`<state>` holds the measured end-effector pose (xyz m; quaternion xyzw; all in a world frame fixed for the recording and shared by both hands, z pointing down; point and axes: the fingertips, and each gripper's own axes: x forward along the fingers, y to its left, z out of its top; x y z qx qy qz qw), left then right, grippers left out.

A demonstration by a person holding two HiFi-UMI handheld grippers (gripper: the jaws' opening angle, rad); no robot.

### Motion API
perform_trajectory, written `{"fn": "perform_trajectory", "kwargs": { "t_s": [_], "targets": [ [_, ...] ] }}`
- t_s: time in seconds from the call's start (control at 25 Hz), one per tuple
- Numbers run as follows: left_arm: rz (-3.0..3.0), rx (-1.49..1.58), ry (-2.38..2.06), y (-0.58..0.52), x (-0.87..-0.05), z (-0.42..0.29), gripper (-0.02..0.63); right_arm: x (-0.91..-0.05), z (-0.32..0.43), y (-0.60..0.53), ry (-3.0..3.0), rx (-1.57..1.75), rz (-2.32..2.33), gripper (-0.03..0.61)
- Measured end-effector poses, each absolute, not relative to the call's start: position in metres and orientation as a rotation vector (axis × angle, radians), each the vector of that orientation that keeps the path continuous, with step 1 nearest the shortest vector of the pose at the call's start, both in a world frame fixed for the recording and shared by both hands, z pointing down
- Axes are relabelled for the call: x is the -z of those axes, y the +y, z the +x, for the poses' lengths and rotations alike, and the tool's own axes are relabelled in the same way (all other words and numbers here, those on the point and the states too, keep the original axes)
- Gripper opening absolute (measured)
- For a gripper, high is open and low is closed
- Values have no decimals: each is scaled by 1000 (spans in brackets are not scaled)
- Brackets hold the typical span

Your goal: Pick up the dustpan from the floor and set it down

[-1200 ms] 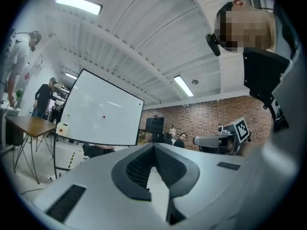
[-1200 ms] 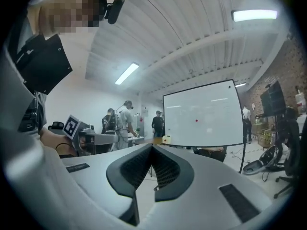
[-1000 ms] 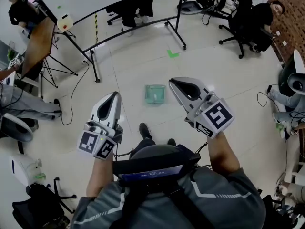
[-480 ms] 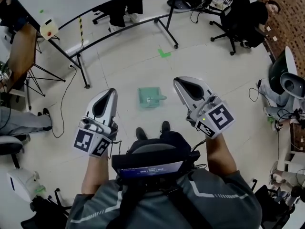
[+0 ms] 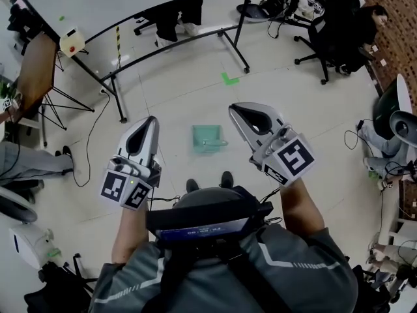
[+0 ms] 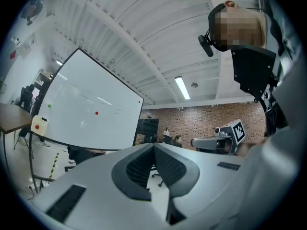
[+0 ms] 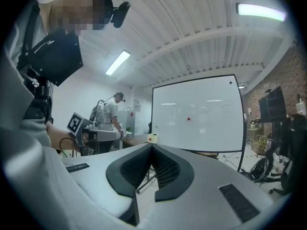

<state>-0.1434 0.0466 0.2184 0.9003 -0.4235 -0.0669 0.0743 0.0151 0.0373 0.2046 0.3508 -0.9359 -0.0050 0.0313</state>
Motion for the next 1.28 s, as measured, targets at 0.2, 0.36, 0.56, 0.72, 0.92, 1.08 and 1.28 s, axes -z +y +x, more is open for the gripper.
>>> {"fn": "perform_trajectory", "kwargs": {
  "t_s": [0.2, 0.36, 0.56, 0.72, 0.92, 1.08, 1.28],
  "targets": [
    [2718, 240, -1210, 38, -241, -122, 21, -250, 15, 24, -2868, -46, 939, 26],
    [2658, 131, -1229, 17, -292, -118, 21, -312, 7, 10, -2805, -150, 789, 112],
    [2579, 1, -1256, 4, -382, -117, 21, -417, -4, -1, -2733, -187, 622, 188],
    [2527, -91, -1274, -3, -457, -114, 21, -503, -10, 1, -2668, -189, 474, 230],
    [2459, -172, -1284, -18, -547, -123, 22, -597, -24, -8, -2583, -190, 380, 230],
    [2413, -247, -1263, -27, -623, -110, 23, -673, -17, -20, -2495, -209, 365, 230],
    [2348, -331, -1200, -34, -717, -94, 23, -762, -9, -28, -2374, -143, 312, 230]
  ]
}}
